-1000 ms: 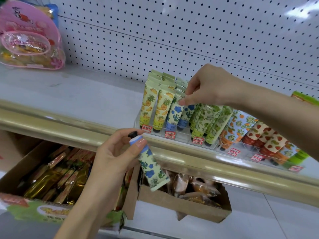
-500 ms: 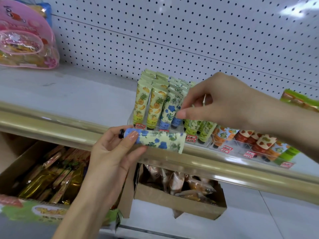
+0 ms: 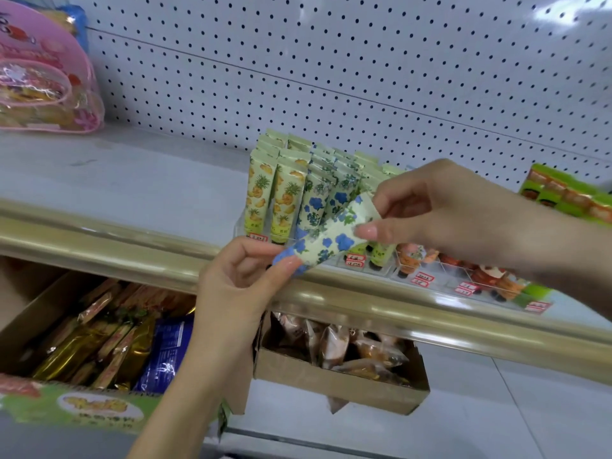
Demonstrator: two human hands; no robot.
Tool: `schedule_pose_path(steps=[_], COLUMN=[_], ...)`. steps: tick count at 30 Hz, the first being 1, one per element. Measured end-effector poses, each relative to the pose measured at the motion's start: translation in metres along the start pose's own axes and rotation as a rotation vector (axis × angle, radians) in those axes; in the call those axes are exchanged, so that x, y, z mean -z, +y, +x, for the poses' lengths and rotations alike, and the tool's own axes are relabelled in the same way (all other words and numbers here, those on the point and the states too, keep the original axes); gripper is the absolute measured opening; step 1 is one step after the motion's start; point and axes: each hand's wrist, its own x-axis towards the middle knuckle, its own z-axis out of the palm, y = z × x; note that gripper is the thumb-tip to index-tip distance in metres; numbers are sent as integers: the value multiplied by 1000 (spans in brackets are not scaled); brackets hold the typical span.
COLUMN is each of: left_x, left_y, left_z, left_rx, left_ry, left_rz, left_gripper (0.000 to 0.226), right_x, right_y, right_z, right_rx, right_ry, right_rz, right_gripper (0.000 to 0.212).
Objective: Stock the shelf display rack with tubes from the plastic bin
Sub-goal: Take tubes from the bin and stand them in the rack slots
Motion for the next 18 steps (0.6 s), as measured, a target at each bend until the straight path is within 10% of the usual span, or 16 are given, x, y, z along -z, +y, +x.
schedule_pose_path(steps=[9,18], left_x=[35,32], left_y=[-13,-27], left_z=[18,26], left_rx=[-278,-310], left_ry=[161,44], left_rz=[996,1180], left_gripper=[78,90], right_x=[24,12], right_y=[-3,4], right_z=[18,44], right_rx=[90,15], right_ry=[276,310], right_rz=[-455,-501], right_gripper=[25,24])
